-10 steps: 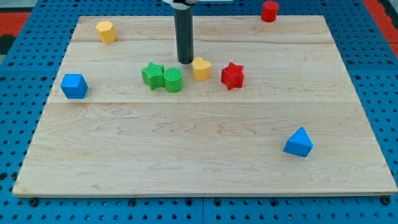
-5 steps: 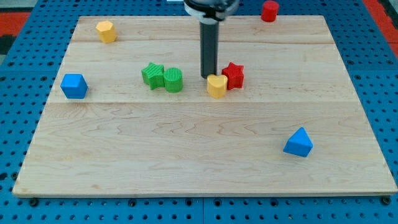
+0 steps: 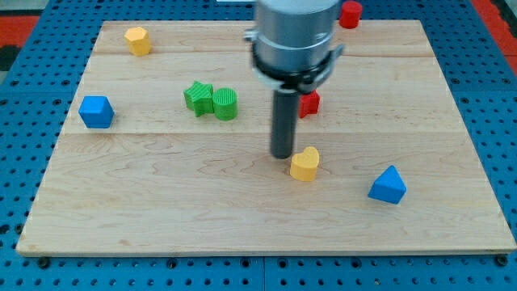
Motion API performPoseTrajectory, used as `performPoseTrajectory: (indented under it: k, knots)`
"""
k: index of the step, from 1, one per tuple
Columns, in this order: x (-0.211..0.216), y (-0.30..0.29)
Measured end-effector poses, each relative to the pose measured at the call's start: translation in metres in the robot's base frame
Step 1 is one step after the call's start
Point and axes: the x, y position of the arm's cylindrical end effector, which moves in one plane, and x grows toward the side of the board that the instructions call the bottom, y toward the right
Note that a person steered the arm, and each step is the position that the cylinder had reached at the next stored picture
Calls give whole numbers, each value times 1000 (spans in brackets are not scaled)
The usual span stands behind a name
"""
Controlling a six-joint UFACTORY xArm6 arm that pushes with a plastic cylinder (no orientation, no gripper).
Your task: Push the yellow heart towards bottom left
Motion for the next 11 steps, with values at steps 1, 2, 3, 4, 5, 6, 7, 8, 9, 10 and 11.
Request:
performPoseTrajectory:
  k: [1,2,3,4,5,6,7,8,9,10,11]
  knots:
    - [10,-8]
    - [-40,23]
    - [2,76]
    - [18,34]
    - [31,21]
    - [-14,63]
    - [26,97]
    - [52,59]
    - [55,18]
    - [68,10]
    - [69,-17]
